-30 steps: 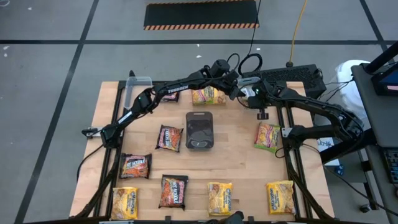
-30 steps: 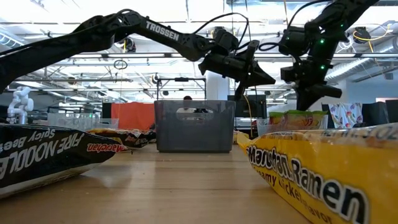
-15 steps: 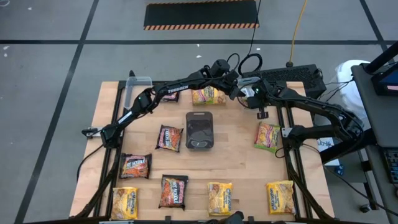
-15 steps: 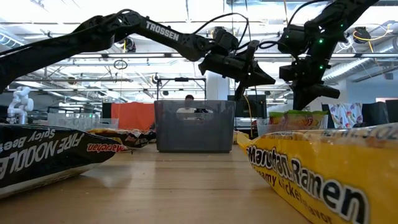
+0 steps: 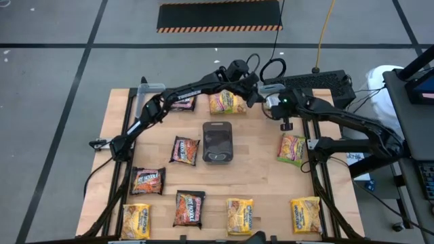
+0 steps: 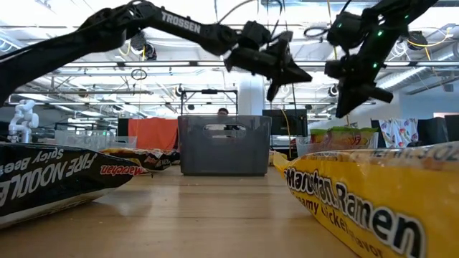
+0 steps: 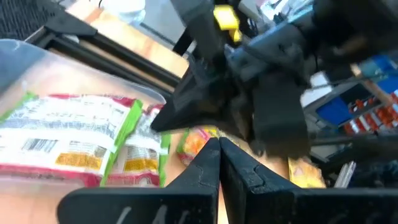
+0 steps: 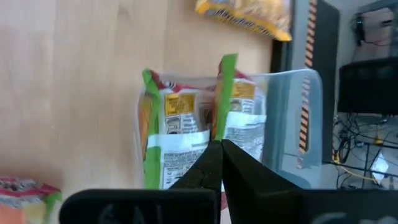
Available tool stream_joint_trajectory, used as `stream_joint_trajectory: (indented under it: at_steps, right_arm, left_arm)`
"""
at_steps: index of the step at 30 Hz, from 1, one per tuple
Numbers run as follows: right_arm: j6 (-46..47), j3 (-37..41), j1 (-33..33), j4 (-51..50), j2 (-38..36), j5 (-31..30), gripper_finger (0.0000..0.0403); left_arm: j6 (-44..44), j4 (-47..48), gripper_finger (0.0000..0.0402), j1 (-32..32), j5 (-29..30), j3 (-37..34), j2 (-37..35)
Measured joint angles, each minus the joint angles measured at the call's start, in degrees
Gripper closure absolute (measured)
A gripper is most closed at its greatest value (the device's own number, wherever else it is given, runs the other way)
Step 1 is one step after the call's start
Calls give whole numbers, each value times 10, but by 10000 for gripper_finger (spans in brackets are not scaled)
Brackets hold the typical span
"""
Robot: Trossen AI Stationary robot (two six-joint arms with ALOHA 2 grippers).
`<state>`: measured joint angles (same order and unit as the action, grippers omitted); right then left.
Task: Sort Maruchan noodles
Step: Adjust the green noodle pack
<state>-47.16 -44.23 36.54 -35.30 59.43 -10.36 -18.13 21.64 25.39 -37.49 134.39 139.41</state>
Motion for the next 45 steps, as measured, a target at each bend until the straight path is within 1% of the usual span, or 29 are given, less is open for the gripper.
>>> stream_joint_trajectory:
  at_steps: [5,7,12,18,21,24,27,30,33,37,42,45]
  right_arm:
    - [69,-3,-25,-5,-66,-1,403]
    - [105,-18,-35,-21,-89,-5,403]
    - [160,-84,-65,-83,-124,-62,403]
    - [232,-162,-85,-121,-140,-61,403]
    - [241,-183,-92,-136,-152,-61,403]
    - [240,-184,-93,-155,-164,-61,403]
    - [231,-184,-93,-184,-166,-61,403]
    - [211,-184,-93,-194,-158,-61,403]
    - [191,-184,-92,-196,-134,-61,403]
    - [166,-184,-78,-197,-74,-61,403]
    - [133,-184,-43,-185,4,-58,403]
    - [102,-184,-22,-154,40,-29,403]
  left_arm:
    - [81,73,396,0,17,0,-40]
    - [118,106,396,0,24,0,-58]
    - [192,191,396,0,47,1,-95]
    - [231,263,396,4,54,1,-133]
    - [245,296,396,8,62,1,-150]
    - [249,294,396,11,63,0,-163]
    - [240,269,396,13,65,1,-166]
    - [238,243,396,12,70,1,-164]
    - [236,234,396,6,96,1,-158]
    - [223,244,396,5,101,0,-156]
    - [225,280,396,6,102,0,-157]
    - [237,302,396,5,102,0,-157]
